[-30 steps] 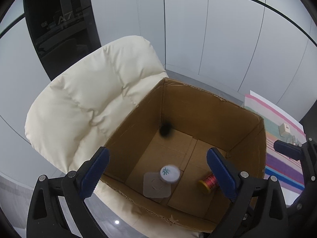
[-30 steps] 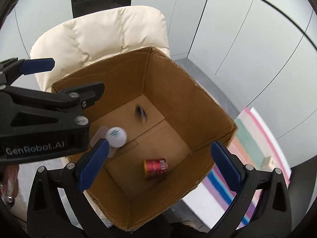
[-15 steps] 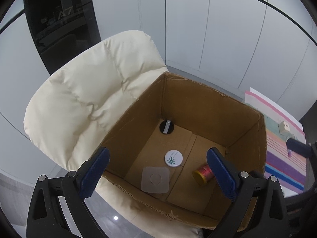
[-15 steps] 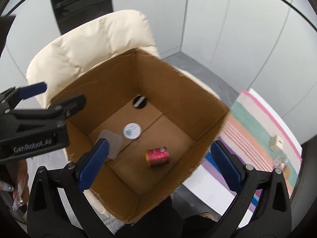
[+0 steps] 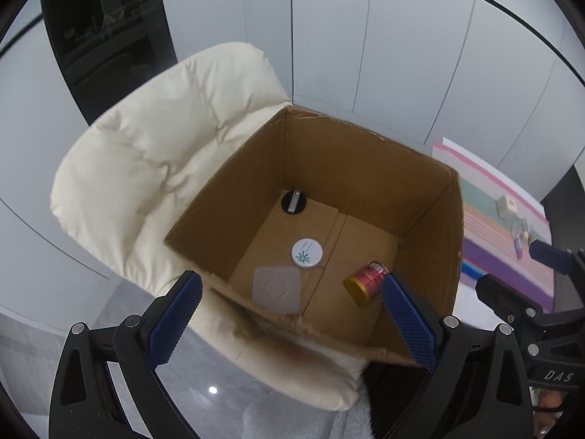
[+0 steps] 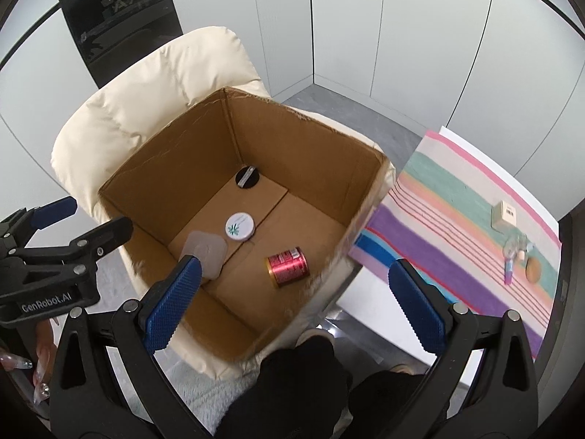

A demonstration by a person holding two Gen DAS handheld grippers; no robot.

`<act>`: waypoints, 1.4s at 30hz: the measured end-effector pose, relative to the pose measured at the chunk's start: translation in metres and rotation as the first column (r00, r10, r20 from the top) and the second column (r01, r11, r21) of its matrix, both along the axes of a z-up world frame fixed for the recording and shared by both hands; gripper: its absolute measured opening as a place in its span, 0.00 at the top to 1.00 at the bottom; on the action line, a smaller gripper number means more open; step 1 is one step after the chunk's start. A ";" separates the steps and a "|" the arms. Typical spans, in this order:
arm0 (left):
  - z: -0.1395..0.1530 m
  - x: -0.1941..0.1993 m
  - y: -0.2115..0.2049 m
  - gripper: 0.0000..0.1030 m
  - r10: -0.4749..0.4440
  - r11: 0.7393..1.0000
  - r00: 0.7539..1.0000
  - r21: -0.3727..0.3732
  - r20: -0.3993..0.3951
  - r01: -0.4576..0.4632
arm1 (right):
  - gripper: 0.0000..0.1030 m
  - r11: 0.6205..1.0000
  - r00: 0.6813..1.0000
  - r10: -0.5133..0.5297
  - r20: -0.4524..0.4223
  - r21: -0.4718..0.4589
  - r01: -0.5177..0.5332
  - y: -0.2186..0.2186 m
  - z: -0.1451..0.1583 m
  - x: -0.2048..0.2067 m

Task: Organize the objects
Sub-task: 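Withdraw both open grippers from the box back toward the table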

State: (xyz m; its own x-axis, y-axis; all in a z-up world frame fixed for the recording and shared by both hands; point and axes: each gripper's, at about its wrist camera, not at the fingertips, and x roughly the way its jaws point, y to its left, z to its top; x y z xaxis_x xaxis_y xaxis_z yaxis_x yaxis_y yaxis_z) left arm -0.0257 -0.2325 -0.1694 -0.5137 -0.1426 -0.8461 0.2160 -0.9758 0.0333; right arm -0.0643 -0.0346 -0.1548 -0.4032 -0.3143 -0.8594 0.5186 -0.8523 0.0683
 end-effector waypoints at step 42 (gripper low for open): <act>-0.008 0.070 0.033 0.03 -0.056 0.998 0.998 0.043 0.004 0.056 | 0.00 0.999 0.996 -0.047 0.071 -0.016 0.049 0.050 -0.009 0.075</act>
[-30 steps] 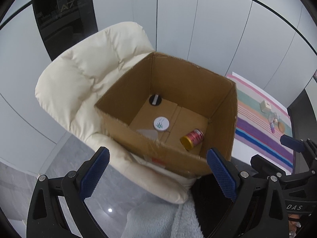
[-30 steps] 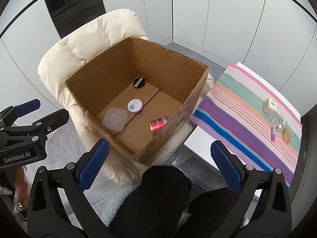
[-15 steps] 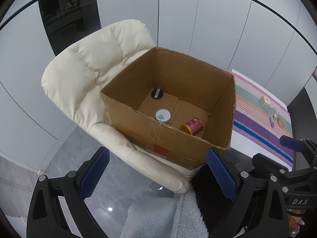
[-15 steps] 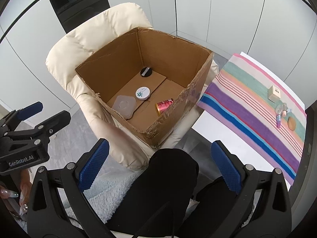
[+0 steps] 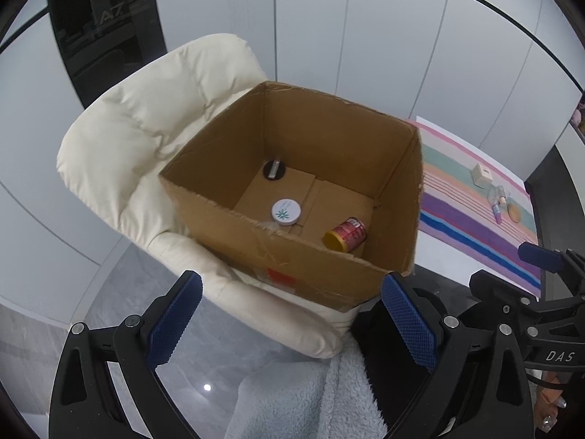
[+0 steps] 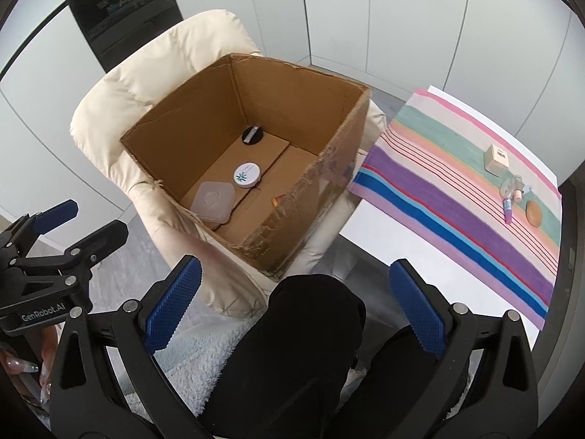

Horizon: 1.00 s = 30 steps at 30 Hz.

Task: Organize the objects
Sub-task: 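Withdraw both open grippers from the box back toward the table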

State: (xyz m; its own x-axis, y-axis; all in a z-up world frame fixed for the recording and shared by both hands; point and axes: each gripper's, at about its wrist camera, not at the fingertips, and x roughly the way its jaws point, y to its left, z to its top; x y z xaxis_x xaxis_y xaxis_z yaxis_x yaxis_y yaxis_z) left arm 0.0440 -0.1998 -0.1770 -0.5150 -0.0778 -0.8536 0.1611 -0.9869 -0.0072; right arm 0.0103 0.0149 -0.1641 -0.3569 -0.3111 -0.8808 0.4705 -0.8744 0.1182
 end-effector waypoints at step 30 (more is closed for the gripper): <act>0.005 -0.058 0.205 0.03 -0.424 0.906 0.905 -0.040 -0.033 0.422 | 0.00 0.908 0.908 -0.417 -0.045 0.010 0.418 0.206 0.018 0.007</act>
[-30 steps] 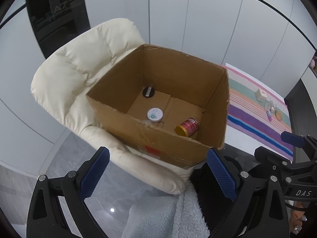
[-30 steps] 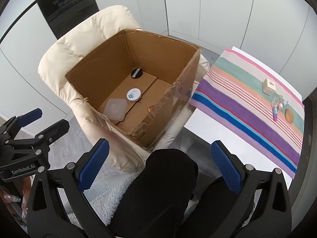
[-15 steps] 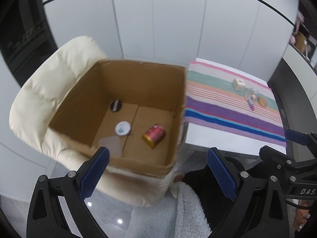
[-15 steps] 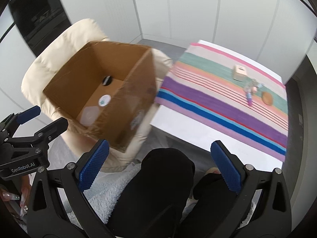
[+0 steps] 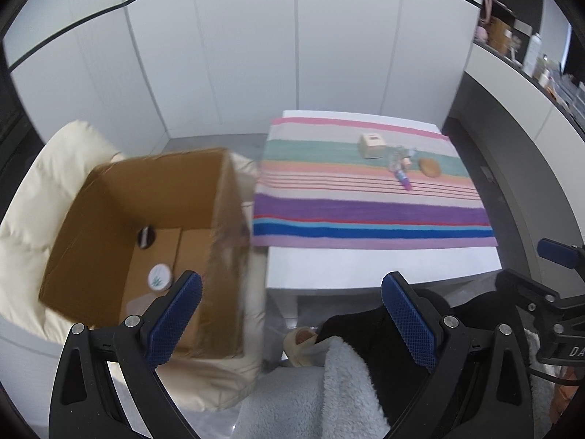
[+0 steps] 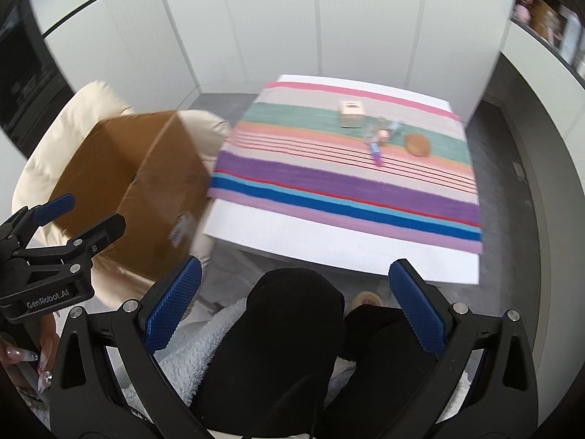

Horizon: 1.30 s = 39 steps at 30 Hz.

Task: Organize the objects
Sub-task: 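Withdraw both open grippers from the box back toward the table, then grasp the purple-capped tube with the left gripper while the right grasps the tan sponge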

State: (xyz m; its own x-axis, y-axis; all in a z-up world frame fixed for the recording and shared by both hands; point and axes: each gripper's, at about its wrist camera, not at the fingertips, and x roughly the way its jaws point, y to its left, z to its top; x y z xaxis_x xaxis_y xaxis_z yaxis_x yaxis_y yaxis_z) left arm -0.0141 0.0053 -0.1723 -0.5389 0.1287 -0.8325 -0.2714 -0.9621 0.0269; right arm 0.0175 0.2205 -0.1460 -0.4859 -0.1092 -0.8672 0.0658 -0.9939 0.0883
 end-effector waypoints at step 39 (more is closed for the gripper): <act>-0.133 -0.161 0.244 0.04 -0.328 0.943 0.942 -0.038 0.066 0.331 | 0.00 0.964 0.965 -0.252 0.075 -0.063 0.257 0.234 -0.153 -0.171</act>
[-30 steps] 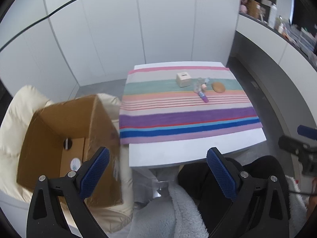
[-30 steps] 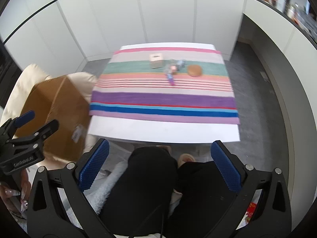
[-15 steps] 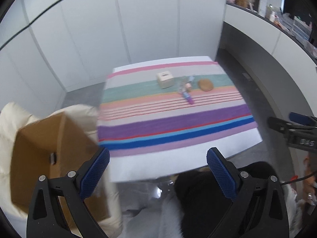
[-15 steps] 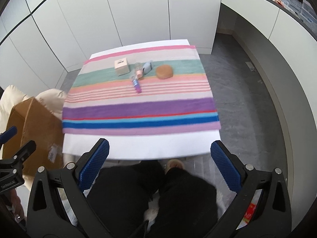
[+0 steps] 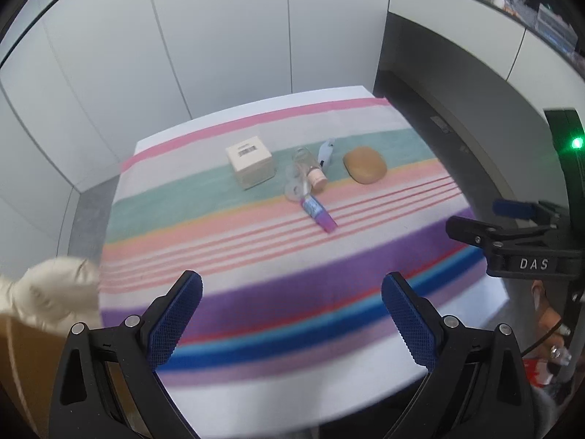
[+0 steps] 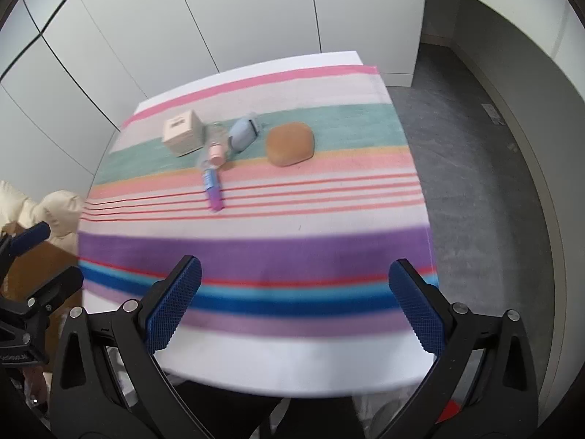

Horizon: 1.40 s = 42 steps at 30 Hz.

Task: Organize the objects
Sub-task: 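Grasp the purple-capped tube with the left gripper while the right grasps the tan sponge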

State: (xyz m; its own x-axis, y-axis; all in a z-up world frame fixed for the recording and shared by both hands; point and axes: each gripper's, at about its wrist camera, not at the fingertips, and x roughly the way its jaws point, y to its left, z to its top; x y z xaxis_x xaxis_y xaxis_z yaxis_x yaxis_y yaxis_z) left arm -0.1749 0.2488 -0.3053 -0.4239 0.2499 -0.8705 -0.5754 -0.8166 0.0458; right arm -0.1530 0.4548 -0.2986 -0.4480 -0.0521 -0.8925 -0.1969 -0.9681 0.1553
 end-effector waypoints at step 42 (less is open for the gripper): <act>-0.115 -0.104 0.081 0.81 0.087 0.996 0.980 -0.005 0.178 -0.088 | 0.63 0.979 0.984 0.168 -0.065 0.125 -0.159 0.010 -0.074 -0.112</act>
